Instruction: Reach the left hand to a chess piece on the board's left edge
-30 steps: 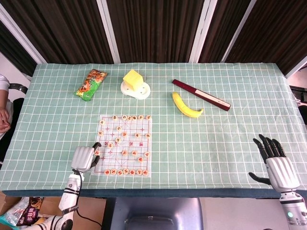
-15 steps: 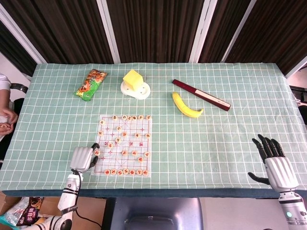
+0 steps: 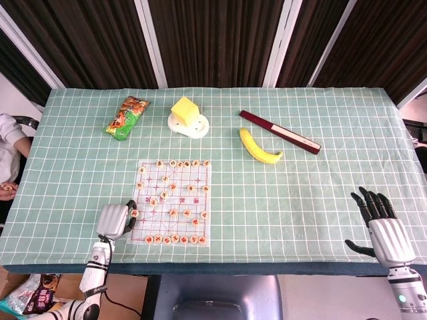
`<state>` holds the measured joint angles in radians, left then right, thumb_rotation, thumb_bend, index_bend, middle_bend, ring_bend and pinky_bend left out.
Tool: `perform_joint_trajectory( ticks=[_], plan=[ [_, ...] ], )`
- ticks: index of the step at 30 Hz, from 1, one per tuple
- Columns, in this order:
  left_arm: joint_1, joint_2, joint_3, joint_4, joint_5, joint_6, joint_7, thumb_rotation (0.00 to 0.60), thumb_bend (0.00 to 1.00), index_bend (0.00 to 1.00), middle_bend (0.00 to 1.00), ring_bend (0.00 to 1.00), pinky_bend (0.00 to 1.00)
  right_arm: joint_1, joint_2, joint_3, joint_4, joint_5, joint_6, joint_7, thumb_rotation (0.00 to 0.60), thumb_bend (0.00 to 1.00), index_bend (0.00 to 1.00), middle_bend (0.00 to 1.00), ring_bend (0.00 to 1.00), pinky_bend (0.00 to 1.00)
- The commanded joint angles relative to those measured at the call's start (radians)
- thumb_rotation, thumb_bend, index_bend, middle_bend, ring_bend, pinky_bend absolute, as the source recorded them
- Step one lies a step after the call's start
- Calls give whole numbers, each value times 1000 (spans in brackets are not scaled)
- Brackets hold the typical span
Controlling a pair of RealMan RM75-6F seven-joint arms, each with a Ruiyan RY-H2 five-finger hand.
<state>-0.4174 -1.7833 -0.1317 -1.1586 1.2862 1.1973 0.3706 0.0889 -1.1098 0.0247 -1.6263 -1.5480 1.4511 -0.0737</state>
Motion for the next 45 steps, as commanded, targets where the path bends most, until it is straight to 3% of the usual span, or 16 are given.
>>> perform_joint_trajectory(
  ticks=[1, 17, 34, 41, 45],
  plan=[
    [0, 0, 0, -2, 4, 4, -7, 598, 329, 517, 1000, 1000, 1000, 0, -1, 0, 0, 0, -1, -1, 600, 217, 0, 0, 0, 0],
    [-49, 23, -69, -41, -40, -14, 11, 599, 333, 532, 1000, 1000, 1000, 1, -2, 0, -1, 2, -2, -4, 600, 218, 0, 0, 0, 0],
    [-75, -33, -66, 60, -66, -38, 7, 600, 333, 450, 1000, 1000, 1000, -3, -2, -2, -3, 1, 1, -9, 600, 217, 0, 0, 0, 0],
    [-77, -26, -66, 44, -62, -31, -6, 600, 334, 266, 1000, 1000, 1000, -3, 0, -1, -3, 4, 2, -5, 600, 217, 0, 0, 0, 0],
    [-71, -6, -65, 8, -51, -9, -14, 600, 334, 217, 1000, 1000, 1000, -4, 1, -1, -2, 2, 4, -1, 600, 217, 0, 0, 0, 0]
  ],
)
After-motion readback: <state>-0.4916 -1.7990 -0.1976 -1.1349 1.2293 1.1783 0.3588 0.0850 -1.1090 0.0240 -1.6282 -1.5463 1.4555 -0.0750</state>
